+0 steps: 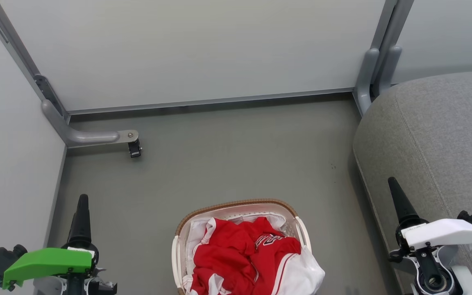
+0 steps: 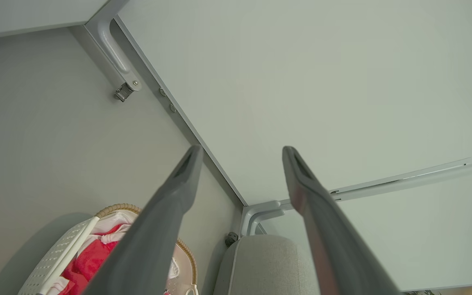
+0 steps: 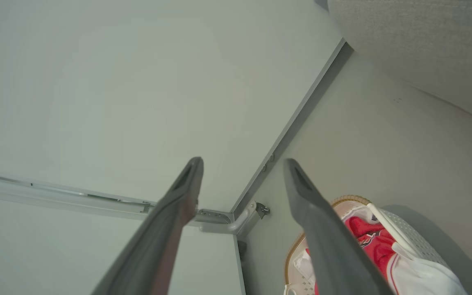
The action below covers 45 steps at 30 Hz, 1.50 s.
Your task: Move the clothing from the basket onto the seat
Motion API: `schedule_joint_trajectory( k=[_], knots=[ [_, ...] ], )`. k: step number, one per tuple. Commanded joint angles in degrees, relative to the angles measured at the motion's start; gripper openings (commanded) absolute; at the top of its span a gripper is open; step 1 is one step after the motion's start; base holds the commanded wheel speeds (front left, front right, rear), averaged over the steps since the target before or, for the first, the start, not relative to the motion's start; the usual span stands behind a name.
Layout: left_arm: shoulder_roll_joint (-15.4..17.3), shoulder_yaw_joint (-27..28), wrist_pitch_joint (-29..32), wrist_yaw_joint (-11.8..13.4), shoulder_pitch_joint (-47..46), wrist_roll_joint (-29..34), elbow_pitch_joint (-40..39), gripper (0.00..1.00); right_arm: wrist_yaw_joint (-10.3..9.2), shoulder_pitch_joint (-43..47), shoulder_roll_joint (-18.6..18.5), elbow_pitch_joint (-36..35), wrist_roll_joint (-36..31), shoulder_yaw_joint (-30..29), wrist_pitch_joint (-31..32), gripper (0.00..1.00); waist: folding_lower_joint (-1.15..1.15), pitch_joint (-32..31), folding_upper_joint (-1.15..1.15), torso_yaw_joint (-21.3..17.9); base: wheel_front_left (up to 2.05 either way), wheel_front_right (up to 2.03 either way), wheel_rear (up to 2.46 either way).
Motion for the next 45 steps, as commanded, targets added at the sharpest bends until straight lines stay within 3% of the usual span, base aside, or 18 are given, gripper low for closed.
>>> schedule_joint_trajectory(
  k=[1,24,45],
  knots=[
    [1.0,-0.2,-0.6,0.0,-1.4,2.8,-0.8,1.00,0.02,-1.8,-0.7,-0.4,-2.7,0.4,-0.7,1.00,0.00,0.0,0.00,0.0,0.00,0.00,0.00],
    [3.1,-2.6,-5.2,0.0,-1.3,23.1,1.0,1.00,0.02,-2.9,-1.9,2.1,-23.9,3.7,-5.3,1.00,0.00,0.5,0.00,0.0,0.00,0.00,0.00],
    [4.5,-3.7,-8.7,0.0,-1.0,39.2,3.3,1.00,0.02,-3.8,-2.1,4.8,-39.4,4.3,-8.8,1.00,0.00,0.7,0.00,-0.1,0.00,0.00,0.00]
  ],
)
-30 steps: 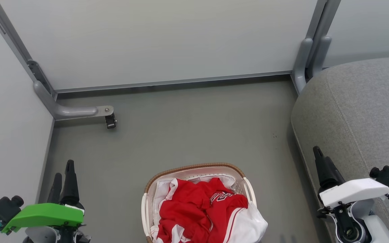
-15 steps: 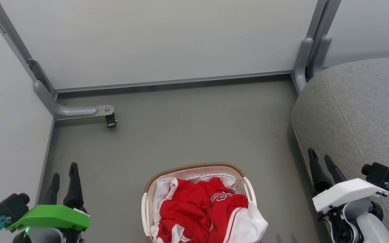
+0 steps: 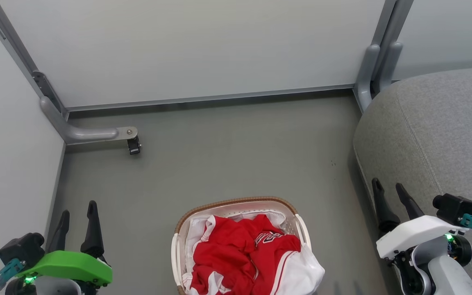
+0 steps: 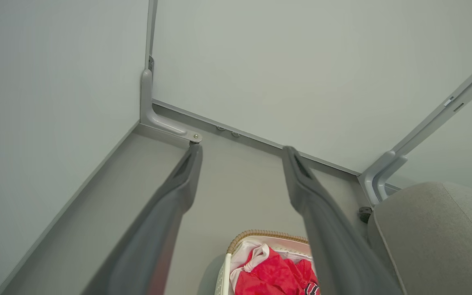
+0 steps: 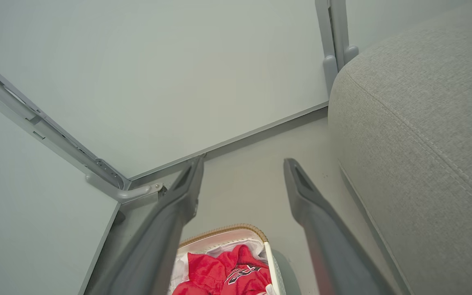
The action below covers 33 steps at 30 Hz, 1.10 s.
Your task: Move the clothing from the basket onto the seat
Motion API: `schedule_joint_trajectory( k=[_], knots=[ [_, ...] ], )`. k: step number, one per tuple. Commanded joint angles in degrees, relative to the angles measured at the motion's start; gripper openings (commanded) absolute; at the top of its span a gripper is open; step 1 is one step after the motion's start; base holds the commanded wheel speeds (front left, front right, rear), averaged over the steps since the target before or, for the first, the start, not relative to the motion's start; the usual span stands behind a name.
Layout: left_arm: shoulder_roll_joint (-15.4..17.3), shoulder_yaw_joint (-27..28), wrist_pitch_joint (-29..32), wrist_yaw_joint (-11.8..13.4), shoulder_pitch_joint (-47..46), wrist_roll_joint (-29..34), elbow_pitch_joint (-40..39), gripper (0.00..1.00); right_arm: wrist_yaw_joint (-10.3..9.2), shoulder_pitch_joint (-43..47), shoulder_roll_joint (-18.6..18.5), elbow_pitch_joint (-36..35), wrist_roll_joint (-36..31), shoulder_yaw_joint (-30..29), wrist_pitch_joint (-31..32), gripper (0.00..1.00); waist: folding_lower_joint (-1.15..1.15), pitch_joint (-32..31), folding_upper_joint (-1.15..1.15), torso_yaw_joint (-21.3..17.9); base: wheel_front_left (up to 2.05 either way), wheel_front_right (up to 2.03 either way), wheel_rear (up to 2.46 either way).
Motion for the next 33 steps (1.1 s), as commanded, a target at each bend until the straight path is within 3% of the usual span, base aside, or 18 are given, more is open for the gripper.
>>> schedule_joint_trajectory(
  k=[1,33],
  knots=[
    [0.8,0.1,-0.6,0.0,-1.0,1.9,-0.3,1.00,0.01,-1.1,-0.2,-0.1,-2.0,-0.1,-0.8,1.00,0.00,0.0,0.00,0.0,0.00,0.00,0.00],
    [0.2,1.2,-4.8,0.0,0.6,15.8,2.0,1.00,0.02,-1.8,0.3,2.5,-20.4,0.5,-4.8,1.00,0.00,0.3,0.00,-0.4,0.00,0.00,0.00]
  ],
)
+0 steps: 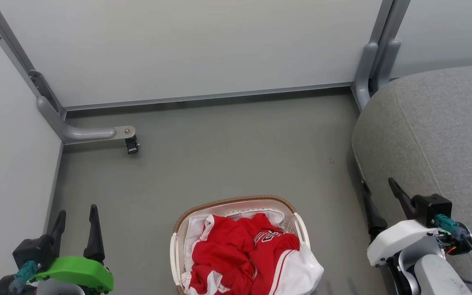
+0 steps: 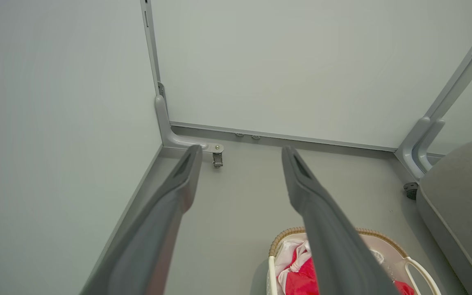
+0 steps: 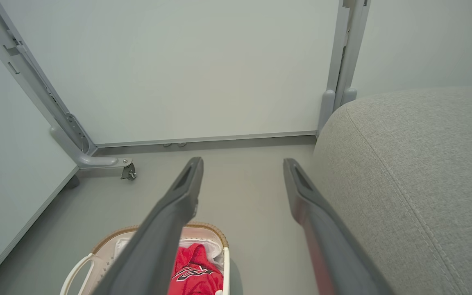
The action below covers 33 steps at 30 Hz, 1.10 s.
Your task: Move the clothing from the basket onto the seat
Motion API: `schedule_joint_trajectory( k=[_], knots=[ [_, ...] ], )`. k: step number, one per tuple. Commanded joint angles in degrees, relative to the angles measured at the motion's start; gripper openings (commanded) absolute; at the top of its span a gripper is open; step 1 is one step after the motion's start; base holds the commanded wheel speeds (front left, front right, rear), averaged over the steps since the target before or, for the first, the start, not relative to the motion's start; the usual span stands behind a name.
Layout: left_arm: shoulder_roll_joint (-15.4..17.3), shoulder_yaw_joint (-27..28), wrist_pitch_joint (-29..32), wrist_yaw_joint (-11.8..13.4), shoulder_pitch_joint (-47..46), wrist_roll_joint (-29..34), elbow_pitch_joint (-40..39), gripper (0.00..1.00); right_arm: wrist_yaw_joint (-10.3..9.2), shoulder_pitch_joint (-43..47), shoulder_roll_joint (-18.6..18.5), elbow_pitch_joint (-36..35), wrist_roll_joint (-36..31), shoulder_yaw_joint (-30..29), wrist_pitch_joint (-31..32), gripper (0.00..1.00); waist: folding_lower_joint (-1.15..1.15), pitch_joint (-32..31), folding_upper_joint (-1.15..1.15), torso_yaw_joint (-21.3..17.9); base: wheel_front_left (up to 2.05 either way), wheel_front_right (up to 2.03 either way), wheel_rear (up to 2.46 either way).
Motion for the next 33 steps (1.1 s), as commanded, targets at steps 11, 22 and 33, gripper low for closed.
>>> schedule_joint_trajectory(
  k=[11,22,33],
  knots=[
    [-0.5,0.9,-1.7,0.0,1.2,3.8,0.4,1.00,0.01,-1.1,0.1,2.0,-5.1,-0.3,-1.5,1.00,0.00,0.1,0.00,-0.2,0.00,0.00,0.00],
    [-1.0,1.6,-2.8,0.0,1.7,7.1,0.7,1.00,0.00,-1.4,0.3,3.6,-8.7,-0.6,-2.6,1.00,0.00,0.7,0.00,-0.3,0.00,0.00,0.00],
    [-1.1,-1.0,-2.6,0.0,-2.5,4.9,0.9,1.00,0.00,-5.3,0.7,2.3,-9.1,-1.2,-2.6,1.00,0.00,8.6,0.00,-0.1,0.00,0.00,0.00]
  ],
)
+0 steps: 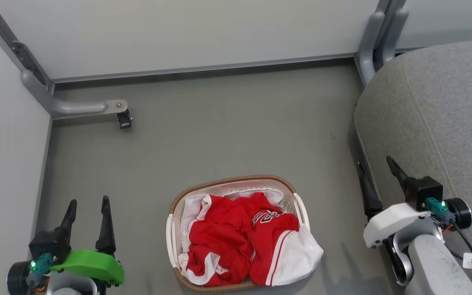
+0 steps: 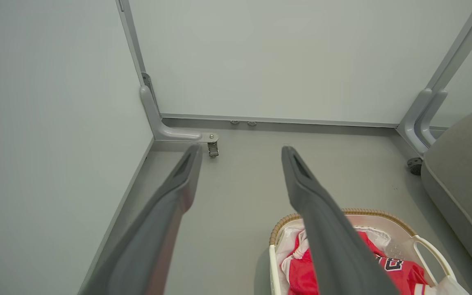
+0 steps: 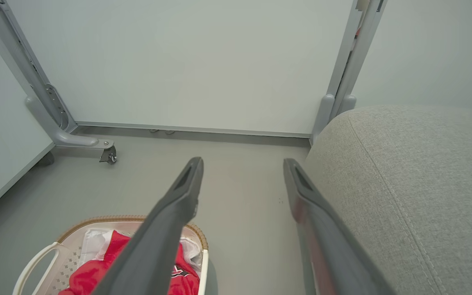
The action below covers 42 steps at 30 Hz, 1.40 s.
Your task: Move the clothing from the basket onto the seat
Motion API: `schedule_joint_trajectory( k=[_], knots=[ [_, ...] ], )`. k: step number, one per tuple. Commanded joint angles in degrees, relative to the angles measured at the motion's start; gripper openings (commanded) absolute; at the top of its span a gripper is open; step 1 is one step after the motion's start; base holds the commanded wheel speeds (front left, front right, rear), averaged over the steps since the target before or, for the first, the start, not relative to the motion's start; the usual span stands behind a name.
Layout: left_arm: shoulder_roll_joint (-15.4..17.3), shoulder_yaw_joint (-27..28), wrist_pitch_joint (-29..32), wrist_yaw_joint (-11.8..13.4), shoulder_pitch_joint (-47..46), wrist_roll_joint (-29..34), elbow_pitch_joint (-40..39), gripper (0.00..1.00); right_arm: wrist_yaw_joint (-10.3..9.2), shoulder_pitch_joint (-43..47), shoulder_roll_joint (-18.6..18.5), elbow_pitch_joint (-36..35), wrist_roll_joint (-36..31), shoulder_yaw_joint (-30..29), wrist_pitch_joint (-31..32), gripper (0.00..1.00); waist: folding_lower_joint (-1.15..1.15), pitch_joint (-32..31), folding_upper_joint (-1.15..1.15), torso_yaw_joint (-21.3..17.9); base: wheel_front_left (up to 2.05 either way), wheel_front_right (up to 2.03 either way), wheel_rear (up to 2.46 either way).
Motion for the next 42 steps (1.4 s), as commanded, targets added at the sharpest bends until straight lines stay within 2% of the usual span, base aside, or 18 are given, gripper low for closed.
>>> schedule_joint_trajectory(
  k=[1,12,30,38,42],
  knots=[
    [0.2,-0.4,-0.1,0.0,-1.5,-0.5,0.3,1.00,-0.02,-1.4,0.0,-0.5,-0.4,-0.1,-0.3,1.00,0.00,4.0,0.00,0.0,0.00,0.00,0.00],
    [0.3,-7.4,-0.1,0.0,-10.1,-6.4,0.9,1.00,-0.03,-8.6,1.0,-4.8,-2.5,0.2,-0.3,1.00,0.00,17.0,0.00,-0.9,0.00,0.00,0.00],
    [1.1,-26.1,-0.1,0.0,-22.6,-11.4,8.4,1.00,-0.03,-16.9,1.5,-9.0,-3.2,4.9,-0.3,1.00,0.00,30.3,0.00,-4.9,0.00,0.00,0.00],
    [2.6,-38.5,-0.1,0.0,-28.5,-13.5,18.5,1.00,-0.03,-17.8,1.6,-9.9,-2.5,6.1,-0.3,1.00,0.00,33.3,0.00,-5.9,0.00,0.00,0.00],
    [2.4,-44.5,-0.1,0.0,-31.9,-13.1,26.9,1.00,-0.03,-17.9,1.6,-10.0,-2.1,6.6,-0.3,1.00,0.00,33.9,0.00,-6.4,0.00,0.00,0.00]
  ],
)
